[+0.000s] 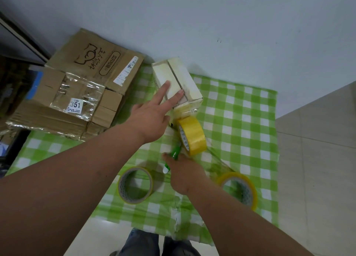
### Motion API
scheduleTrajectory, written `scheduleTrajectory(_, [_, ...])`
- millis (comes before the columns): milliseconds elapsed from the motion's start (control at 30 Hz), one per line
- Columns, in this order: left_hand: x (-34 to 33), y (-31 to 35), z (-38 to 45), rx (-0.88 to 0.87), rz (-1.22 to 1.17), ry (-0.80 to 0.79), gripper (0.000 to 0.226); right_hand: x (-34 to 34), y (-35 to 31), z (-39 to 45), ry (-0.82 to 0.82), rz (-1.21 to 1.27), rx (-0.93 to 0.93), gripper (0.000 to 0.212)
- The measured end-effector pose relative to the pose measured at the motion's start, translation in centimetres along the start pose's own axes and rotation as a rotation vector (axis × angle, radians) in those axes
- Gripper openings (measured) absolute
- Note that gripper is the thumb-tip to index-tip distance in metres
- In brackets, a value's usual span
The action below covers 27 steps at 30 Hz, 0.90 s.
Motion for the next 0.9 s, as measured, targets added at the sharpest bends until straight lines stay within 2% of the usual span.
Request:
scheduleTrajectory(100, [0.0, 0.1, 0.1, -0.016, -0.030, 0.004, 0.069, 0.3, -0.1, -0.6, 0.145, -0.010, 0.019, 0.032])
scheduleTrajectory(200, [-0.1, 0.4, 0.1, -0.020, -0.087, 0.042, 0.060, 0.1, 0.2, -1.4, 0.164, -0.042, 0.020, 0.021])
scheduleTrajectory(300, [0.0, 0.9, -0.2, -0.001, -0.178, 0.178, 0.059, 0.0, 0.7, -1.7, 0.087, -0.059, 0.026, 0.034])
scheduleTrajectory(400, [-0.2, 1.4, -0.5, 0.032, -0.246, 0.314, 0.065, 1.3, 1.4, -2.0, 0.025, 0.150, 0.041, 0.042])
scheduleTrajectory(467, [-0.6, 1.6, -0.5, 0.088, -0.257, 0.282, 0.071, 2.8, 2.7, -2.7, -0.045, 0.297, 0.020, 0.046])
scheduleTrajectory(533, [-1.0, 1.7, -0.5, 0.154, -0.269, 0.206, 0.076, 4.4, 4.7, -3.8, -0.161, 0.327, 0.011, 0.048])
scheduleTrajectory(600, [-1.6, 2.0, -0.7, 0.202, -0.310, 0.134, 0.081, 6.0, 6.9, -5.4, -0.292, 0.375, -0.004, 0.044])
scheduleTrajectory(667, [-2.2, 2.5, -0.9, 0.244, -0.380, 0.107, 0.088, 7.7, 8.9, -7.0, -0.334, 0.500, -0.030, 0.040])
scheduleTrajectory(767, [-2.9, 3.2, -1.1, 0.285, -0.481, 0.125, 0.097, 10.1, 10.8, -7.8, -0.206, 0.699, -0.069, 0.038])
scheduleTrajectory(900, [-3.7, 3.7, -1.3, 0.328, -0.612, 0.189, 0.105, 11.9, 11.0, -6.3, 0.036, 0.791, -0.091, 0.032])
Point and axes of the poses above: each hand's wrist, its own z-axis towards the middle knuckle, its own x-axis out of the back of the hand, y = z × x, the point moved 4 cm from there along z, towards the middle knuckle, and after that the axes turned 9 degrees about -z, right-handed, at the moved point
